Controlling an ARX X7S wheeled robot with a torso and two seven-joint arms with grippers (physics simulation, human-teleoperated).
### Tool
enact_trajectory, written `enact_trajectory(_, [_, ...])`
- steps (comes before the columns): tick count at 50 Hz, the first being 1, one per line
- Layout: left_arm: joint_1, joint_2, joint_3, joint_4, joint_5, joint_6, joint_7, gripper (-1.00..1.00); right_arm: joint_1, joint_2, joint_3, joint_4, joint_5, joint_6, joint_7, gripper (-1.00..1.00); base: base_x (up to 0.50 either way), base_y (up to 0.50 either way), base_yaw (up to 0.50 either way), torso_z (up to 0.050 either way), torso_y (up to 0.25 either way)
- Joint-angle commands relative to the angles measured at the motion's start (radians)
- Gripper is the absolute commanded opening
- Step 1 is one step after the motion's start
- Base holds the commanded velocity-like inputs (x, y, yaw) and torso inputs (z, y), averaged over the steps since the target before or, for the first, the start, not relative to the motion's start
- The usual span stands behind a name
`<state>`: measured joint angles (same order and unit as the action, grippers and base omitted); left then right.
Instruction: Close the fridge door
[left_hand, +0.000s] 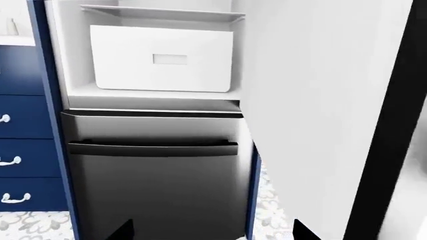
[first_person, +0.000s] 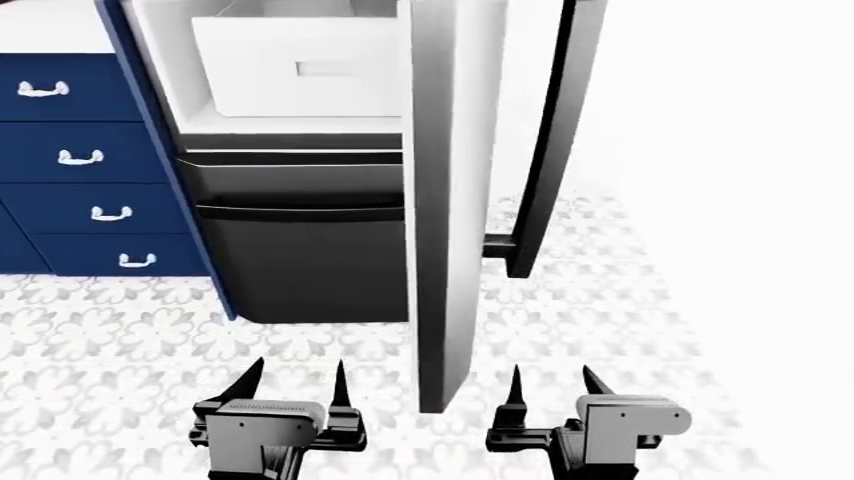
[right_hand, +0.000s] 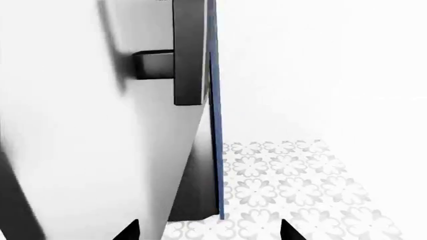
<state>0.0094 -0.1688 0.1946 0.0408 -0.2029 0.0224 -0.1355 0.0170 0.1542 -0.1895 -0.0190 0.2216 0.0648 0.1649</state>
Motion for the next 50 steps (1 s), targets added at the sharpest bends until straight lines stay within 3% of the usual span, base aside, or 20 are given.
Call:
enact_trajectory(1, [-0.001,-0.005,0.006,0.003,-0.008,0.001,-0.006,1.0,0.002,0.005,-0.009,0.004,0.004,-0.004,0.006,1.0,0.0,-0.5,0.0,0.0,0.0])
enact_trajectory(50, [0.003,-0.03,0.031,0.016,-0.041,0.012,-0.021,1.0,0.004,0.026,-0.044,0.0,0.004,-0.024,0.044,1.0,0.0,-0.48,0.0,0.0,0.0])
